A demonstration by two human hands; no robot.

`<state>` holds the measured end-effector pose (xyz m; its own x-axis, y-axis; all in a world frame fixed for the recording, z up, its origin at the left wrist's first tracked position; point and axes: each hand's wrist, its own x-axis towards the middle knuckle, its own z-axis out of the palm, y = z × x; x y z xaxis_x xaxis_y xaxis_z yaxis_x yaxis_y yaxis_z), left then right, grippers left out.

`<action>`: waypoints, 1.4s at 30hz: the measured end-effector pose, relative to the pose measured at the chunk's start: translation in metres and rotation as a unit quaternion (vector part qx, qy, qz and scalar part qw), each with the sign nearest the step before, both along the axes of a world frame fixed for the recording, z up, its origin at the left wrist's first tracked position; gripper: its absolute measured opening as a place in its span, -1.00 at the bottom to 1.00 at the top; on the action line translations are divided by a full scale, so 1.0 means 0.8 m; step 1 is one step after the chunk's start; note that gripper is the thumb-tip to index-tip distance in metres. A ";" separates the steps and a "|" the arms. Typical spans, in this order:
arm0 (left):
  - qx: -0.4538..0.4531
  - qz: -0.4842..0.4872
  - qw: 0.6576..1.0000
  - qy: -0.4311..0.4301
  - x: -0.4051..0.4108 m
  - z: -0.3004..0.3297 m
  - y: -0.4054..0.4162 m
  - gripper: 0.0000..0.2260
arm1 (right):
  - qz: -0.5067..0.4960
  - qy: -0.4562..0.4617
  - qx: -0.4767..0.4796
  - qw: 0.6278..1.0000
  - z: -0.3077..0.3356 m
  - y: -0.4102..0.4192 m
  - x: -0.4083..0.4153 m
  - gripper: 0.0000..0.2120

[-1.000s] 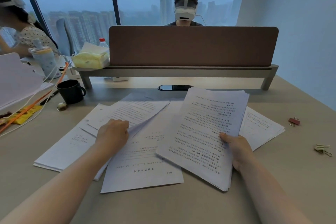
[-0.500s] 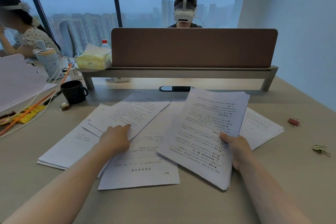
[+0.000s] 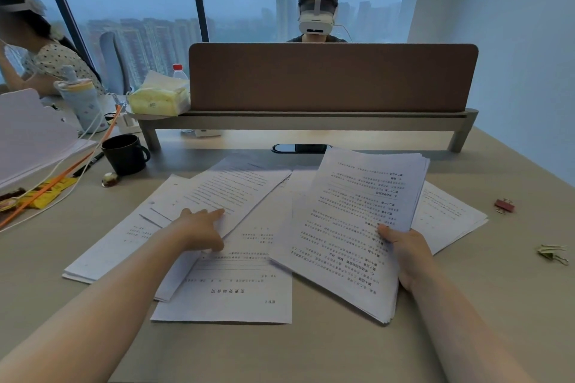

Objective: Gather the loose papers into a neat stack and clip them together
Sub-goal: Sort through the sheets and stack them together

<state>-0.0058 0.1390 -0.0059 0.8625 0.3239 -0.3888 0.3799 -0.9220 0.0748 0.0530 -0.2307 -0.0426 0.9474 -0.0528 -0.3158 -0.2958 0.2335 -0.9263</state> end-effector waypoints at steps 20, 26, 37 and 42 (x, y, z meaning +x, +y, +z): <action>0.060 0.005 0.986 -0.153 0.004 -0.017 0.012 -0.67 | 0.000 -0.006 -0.015 1.000 -0.005 0.000 0.003 -0.77; 0.142 0.029 0.959 -0.245 -0.002 -0.008 0.005 -0.84 | -0.004 -0.008 -0.018 1.000 -0.004 0.000 0.003 -0.78; 0.191 0.042 0.972 -0.130 -0.054 0.021 -0.016 -0.93 | 0.004 -0.019 -0.038 0.999 0.000 0.001 0.000 -0.80; 0.121 0.054 0.989 -0.058 -0.075 0.011 -0.023 -0.62 | 0.005 -0.020 -0.046 0.999 -0.001 0.001 -0.001 -0.81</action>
